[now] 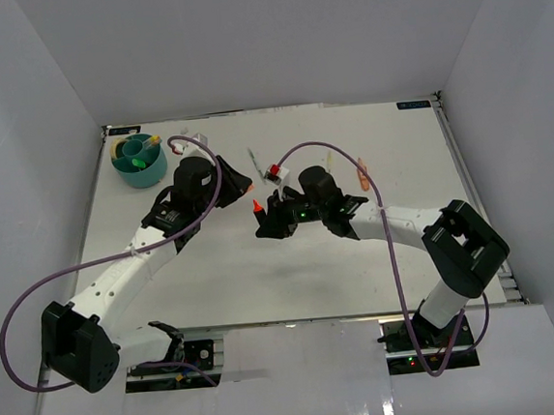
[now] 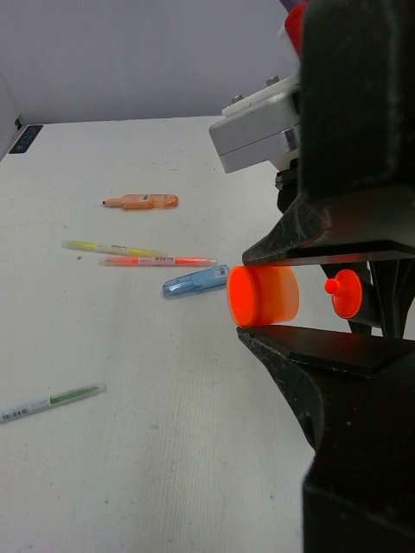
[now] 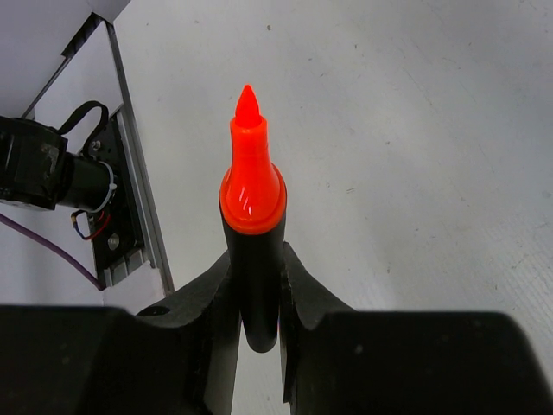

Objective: Sort the stationery into containers
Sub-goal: Close the pen cap on the pen.

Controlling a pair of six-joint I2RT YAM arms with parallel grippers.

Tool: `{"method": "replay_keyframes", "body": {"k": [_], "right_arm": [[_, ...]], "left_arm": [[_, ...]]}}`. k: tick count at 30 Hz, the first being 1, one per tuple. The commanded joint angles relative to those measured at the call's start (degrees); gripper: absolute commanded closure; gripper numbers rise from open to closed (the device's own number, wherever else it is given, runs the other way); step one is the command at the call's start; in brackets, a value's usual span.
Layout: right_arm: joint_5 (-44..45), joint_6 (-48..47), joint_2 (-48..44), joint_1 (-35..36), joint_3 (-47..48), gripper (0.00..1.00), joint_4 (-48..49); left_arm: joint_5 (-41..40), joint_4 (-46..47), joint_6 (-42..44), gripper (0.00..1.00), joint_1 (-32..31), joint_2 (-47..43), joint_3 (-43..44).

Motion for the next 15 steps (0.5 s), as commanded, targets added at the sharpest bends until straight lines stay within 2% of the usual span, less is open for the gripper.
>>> {"method": "replay_keyframes", "body": {"k": [1,15], "right_arm": [[0.31,0.70,0.37,0.12,2.51,0.92,1.91],[1.28,0.53,1.16,0.12,5.06,0.92,1.38]], "left_arm": [[0.65,1.63,2.01,0.72,-0.35,-2.38,-0.26],[-0.67,2.15,3.94,0.73,-1.93,-2.65,-0.61]]}}
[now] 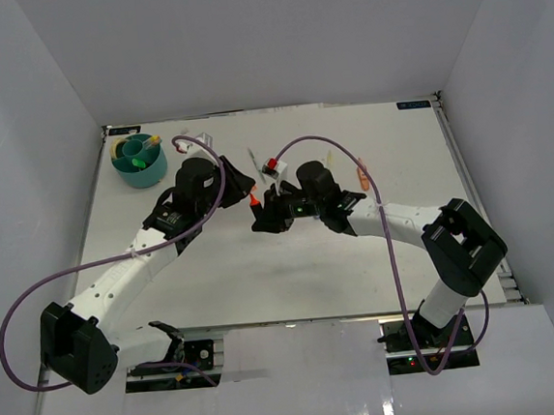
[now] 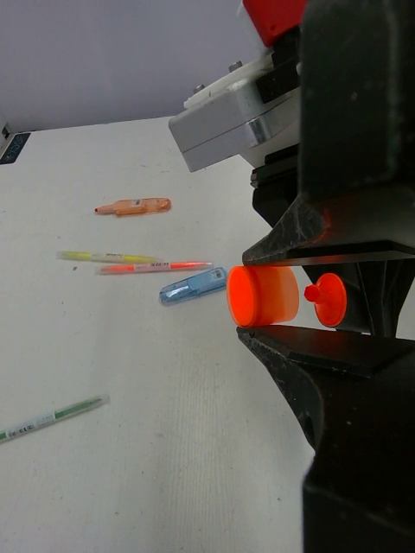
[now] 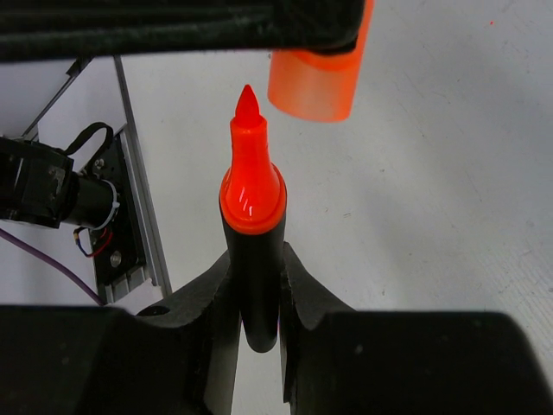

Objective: Sort the stationery into containers
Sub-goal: Close the pen cap on the pen.

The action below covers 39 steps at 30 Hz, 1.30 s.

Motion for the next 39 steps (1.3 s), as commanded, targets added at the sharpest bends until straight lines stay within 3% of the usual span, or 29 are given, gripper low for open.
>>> {"method": "replay_keyframes", "body": {"k": [1,20,39], "right_arm": [[0.65,0.18,0.63,0.03,2.81,0.92,1.34],[0.65,0.26,0.29,-0.41,2.20,0.92,0.63],[0.56,0.09,-0.15,-1.37,3.51,0.92,0.72]], "left_arm": [[-0.73,1.32,1.45,0.73,-0.53,-1.93,-0.50],[-3.37,1.94,4.79,0.74,-0.88,-3.25,-0.50],[0.41,2.73,5.58,0.74,-0.88,-2.63,-1.47]]}}
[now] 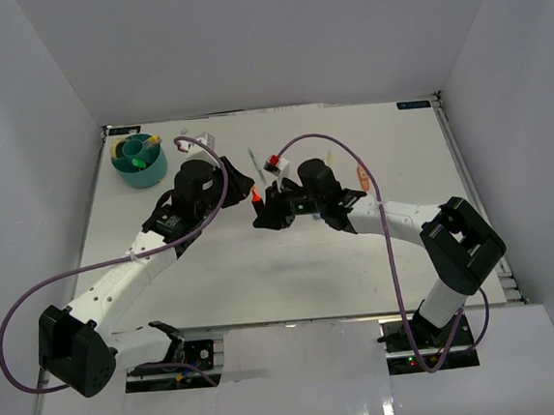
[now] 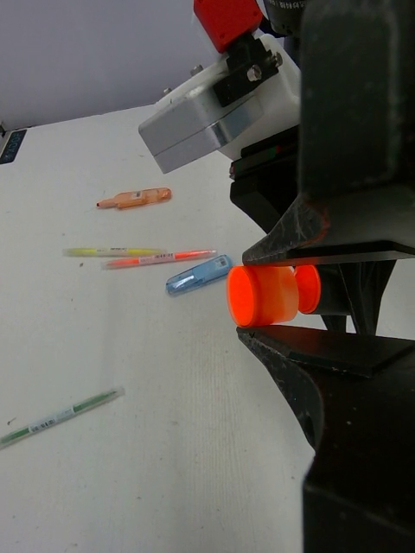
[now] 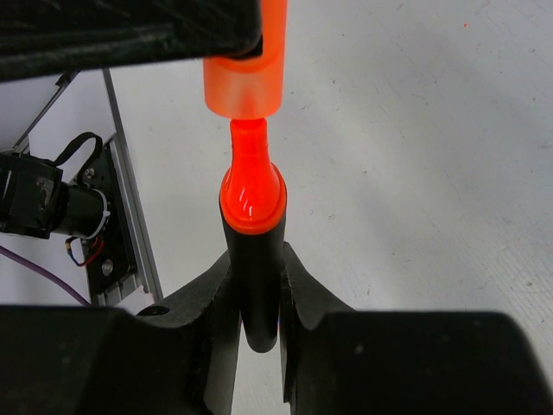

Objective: Sort the stationery into containers
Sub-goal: Close the pen cap on the pen.

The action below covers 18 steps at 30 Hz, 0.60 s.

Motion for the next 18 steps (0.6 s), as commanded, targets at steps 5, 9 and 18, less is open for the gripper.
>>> {"method": "replay_keyframes", "body": {"k": [5,9,18], "right_arm": [[-0.27,-0.37,-0.79,-0.22,3.25,0.92,0.77],[-0.62,-0.37,-0.44,-0.39,3.69,0.92,0.68],[-0.98,-0.90,-0.52,-0.57,4.57,0.92,0.68]], "left_arm": [[2.77,1.25,0.80,0.74,-0.38,-0.95,-0.66],[3.65,1.77,1.15,0.74,-0.47,-0.94,-0.92],[4.71,3.09,2.82,0.75,-0.82,-1.56,-2.06]]}}
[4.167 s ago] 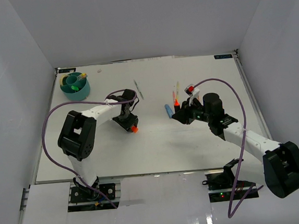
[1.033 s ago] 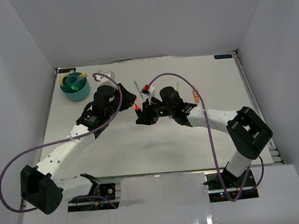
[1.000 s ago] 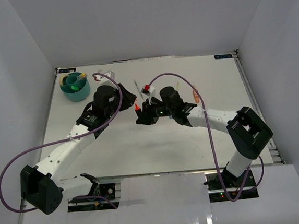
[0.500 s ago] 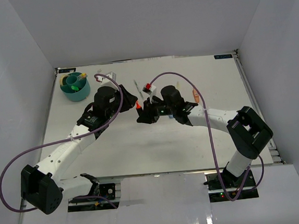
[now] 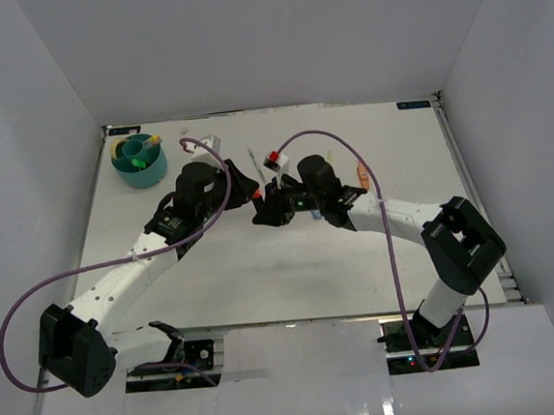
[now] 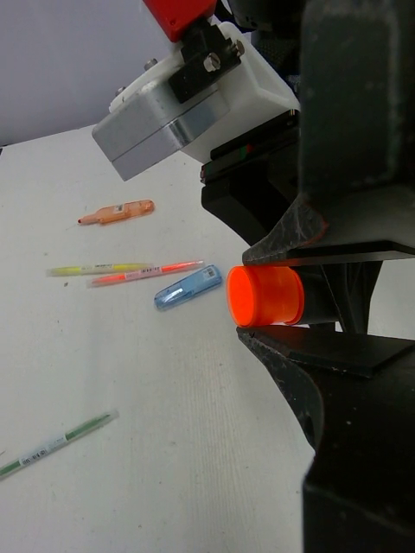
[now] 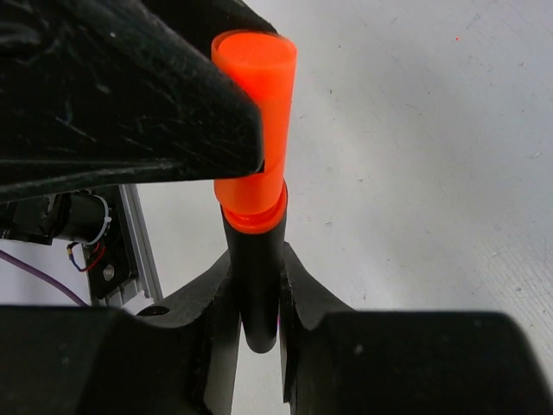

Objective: Sort the stationery into containers
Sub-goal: Close the pen cap on the pen.

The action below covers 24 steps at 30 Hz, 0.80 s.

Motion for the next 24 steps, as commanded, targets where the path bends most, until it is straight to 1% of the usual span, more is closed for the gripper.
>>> {"method": "replay_keyframes", "body": {"k": [1,3,9,18,22,24], "right_arm": [[-0.89,-0.88,-0.70,-0.39,3.04,0.92,1.77],[-0.63,-1.14,-1.31,-0.57,3.04,0.92,1.86],[-0.27,-2.54,-2.55,-1.10,2.52,0.92,3.70],[0.25,-4.21,-3.78,-1.10,2.69,0.92,7.57],[1.74,-5.01,-4.04,-1.18,3.74,0.92,7.75],[3.15,-5.53,-4.22,-1.18,4.10,0.92,7.04]], "left_arm": [[1.04,1.21,1.99,0.74,-0.54,-1.67,-0.58],[2.87,1.21,2.34,0.74,-0.54,-2.02,-0.84],[4.38,1.21,3.04,0.74,-0.98,-2.90,-1.37],[3.94,0.77,5.77,0.75,-2.73,-3.60,-1.81],[1.92,0.51,7.44,0.75,-4.49,-3.52,-1.37],[-1.24,-0.45,7.62,0.75,-5.02,-3.52,-1.20]]}}
